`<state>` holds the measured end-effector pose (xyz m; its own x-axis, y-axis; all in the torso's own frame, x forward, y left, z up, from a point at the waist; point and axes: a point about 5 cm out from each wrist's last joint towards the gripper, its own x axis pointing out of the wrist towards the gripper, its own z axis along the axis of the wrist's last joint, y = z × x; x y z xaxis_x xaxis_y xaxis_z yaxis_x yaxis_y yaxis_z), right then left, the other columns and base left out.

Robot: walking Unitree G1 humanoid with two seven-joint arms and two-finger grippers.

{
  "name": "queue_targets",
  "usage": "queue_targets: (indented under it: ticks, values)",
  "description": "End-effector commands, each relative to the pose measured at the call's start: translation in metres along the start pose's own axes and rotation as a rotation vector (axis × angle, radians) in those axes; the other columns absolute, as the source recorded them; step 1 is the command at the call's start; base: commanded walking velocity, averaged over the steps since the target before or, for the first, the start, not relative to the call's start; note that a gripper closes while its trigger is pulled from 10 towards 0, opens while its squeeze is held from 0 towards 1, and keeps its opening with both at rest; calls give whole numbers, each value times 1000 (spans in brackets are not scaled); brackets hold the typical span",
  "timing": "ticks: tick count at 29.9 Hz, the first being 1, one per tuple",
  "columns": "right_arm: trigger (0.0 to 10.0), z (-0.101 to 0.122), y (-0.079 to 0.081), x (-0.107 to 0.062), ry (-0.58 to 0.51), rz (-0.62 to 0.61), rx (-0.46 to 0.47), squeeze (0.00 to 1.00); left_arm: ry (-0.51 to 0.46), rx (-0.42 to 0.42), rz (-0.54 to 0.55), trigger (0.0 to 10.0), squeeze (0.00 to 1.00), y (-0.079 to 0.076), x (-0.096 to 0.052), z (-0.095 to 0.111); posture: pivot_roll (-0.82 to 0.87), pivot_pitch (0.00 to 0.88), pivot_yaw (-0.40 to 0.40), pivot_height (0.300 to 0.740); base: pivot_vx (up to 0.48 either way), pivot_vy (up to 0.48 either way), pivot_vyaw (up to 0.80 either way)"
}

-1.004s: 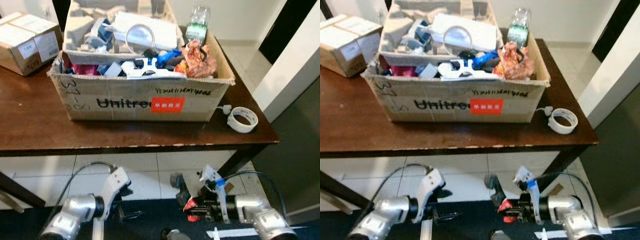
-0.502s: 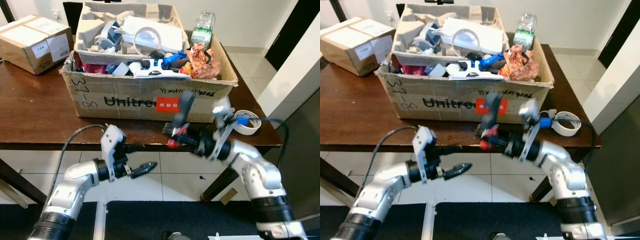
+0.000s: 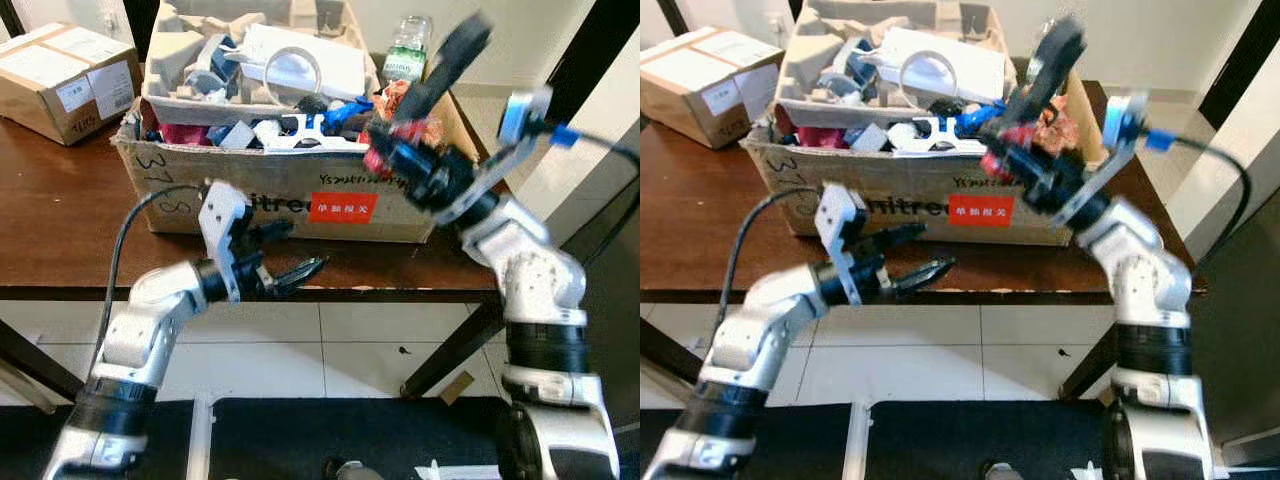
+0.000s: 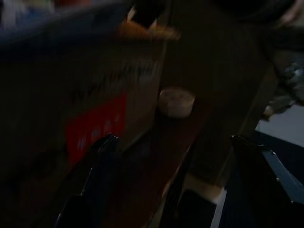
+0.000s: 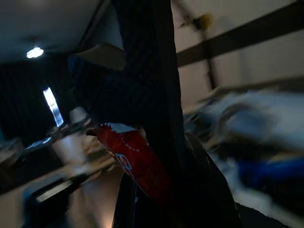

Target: Picking trash to rubbish bin

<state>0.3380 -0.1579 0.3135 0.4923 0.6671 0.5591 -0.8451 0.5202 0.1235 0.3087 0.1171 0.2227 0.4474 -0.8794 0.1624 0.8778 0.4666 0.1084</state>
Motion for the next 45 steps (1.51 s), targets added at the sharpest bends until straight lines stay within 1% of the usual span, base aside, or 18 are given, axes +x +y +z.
queue_targets:
  ticks: [1,3,6,7,11,12,13,15,16,17,19,21,25,32,34,35,36,45]
  values:
    - [10000,9,-9,-2,-35,-51,-21,0,-24,8,-36,10000,0,-2,2,11,13,149,-43,740,0,0,0]
    - [10000,16,-17,5,-47,-100,-60,0,-79,20,-50,10000,0,2,9,28,12,152,-43,740,0,0,0]
    - [10000,20,-24,12,-42,-160,-105,0,-124,32,-59,10000,0,5,16,42,13,160,-44,740,0,0,0]
    - [10000,21,-28,15,-33,-190,-142,0,-134,60,-57,10000,0,7,19,47,13,160,-44,740,0,0,0]
    - [10000,21,-39,24,14,-277,-216,0,-106,129,-45,10000,0,17,31,61,24,178,-47,740,0,0,0]
    - [10000,21,-39,24,14,-277,-216,0,-106,129,-45,10000,0,17,31,61,24,178,-47,740,0,0,0]
    - [10000,17,-44,27,72,-318,-287,0,-87,161,-25,10000,0,23,38,70,24,182,-46,740,0,0,0]
    - [10000,15,-45,29,96,-330,-317,0,-85,172,-14,10000,0,25,40,73,24,182,-46,740,0,0,0]
    - [10000,9,-46,32,158,-335,-409,0,-84,190,31,10000,0,33,44,80,25,192,-38,740,0,0,0]
    - [10000,9,-46,32,158,-335,-409,0,-84,190,31,10000,0,33,44,80,25,192,-38,740,0,0,0]
    - [10000,1,-47,36,231,-333,-519,0,-103,181,108,10000,0,46,46,89,27,200,-34,740,0,0,0]
    - [10000,-5,-48,38,268,-330,-574,0,-104,168,159,10000,0,55,46,93,32,205,-33,740,0,0,0]
    - [10000,-6,-51,42,284,-352,-639,0,-34,200,207,10000,0,70,44,94,40,215,-33,740,0,0,0]
    - [10000,2,-53,52,295,-354,-762,0,-24,186,191,10000,0,76,47,96,41,222,-32,740,0,0,0]
    - [10000,3,-54,52,297,-355,-769,0,-25,186,189,10000,0,76,47,96,41,222,-32,740,0,0,0]
    - [10000,4,-54,53,298,-353,-774,412,-28,183,184,10000,0,76,48,96,41,221,-33,740,0,0,0]
    - [10000,4,-54,53,299,-353,-777,1000,-30,182,182,10000,0,76,49,96,41,221,-34,740,0,0,0]
    - [10000,6,-53,56,331,-296,-800,1000,-43,172,170,10000,0,78,50,98,40,223,-34,740,0,0,0]
